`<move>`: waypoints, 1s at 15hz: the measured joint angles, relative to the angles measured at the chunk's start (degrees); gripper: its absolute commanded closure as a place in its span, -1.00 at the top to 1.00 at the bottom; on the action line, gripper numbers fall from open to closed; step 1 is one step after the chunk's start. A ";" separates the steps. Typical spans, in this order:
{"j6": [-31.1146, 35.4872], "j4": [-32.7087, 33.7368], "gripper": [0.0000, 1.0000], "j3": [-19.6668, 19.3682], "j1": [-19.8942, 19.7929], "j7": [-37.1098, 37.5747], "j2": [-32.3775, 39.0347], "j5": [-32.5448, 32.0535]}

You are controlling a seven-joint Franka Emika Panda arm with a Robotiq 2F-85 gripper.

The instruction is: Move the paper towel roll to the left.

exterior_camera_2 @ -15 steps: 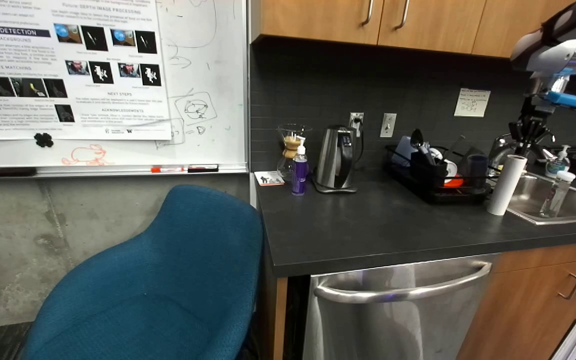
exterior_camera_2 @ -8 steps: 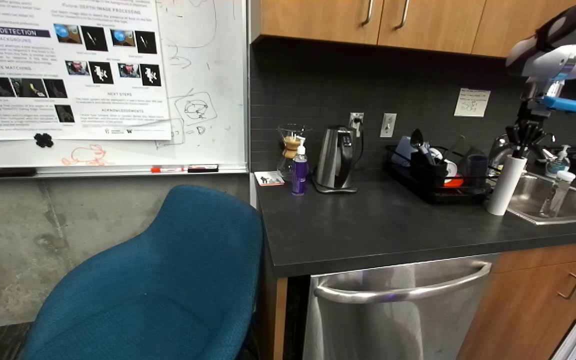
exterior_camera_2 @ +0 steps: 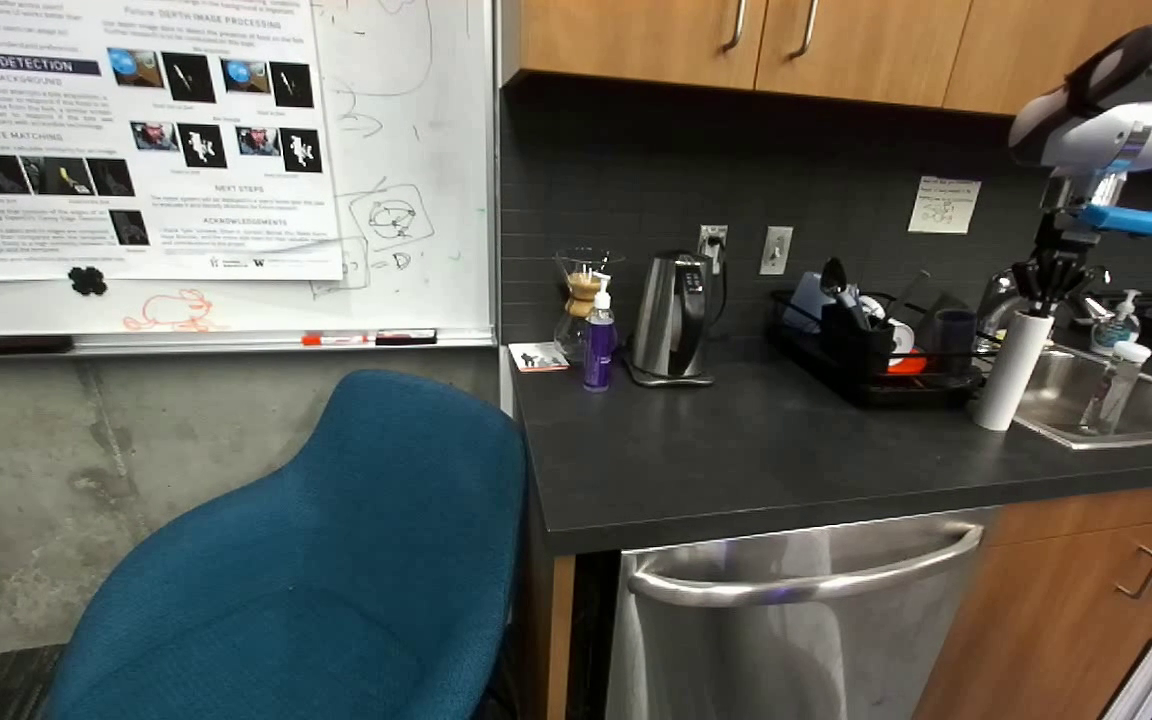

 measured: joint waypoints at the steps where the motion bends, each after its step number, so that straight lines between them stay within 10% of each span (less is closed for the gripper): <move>1: 0.04 -0.01 -1.00 0.04 0.00 0.00 0.14 -0.05; 3: 0.09 -0.01 -1.00 0.18 -0.02 0.00 0.26 -0.06; 5: 0.15 0.00 -0.46 0.37 -0.12 0.00 0.25 -0.06; 9: 0.17 0.03 -0.01 0.57 -0.26 0.00 0.21 0.16; 15: 0.16 0.05 0.02 0.89 -0.71 -0.22 -0.40 0.60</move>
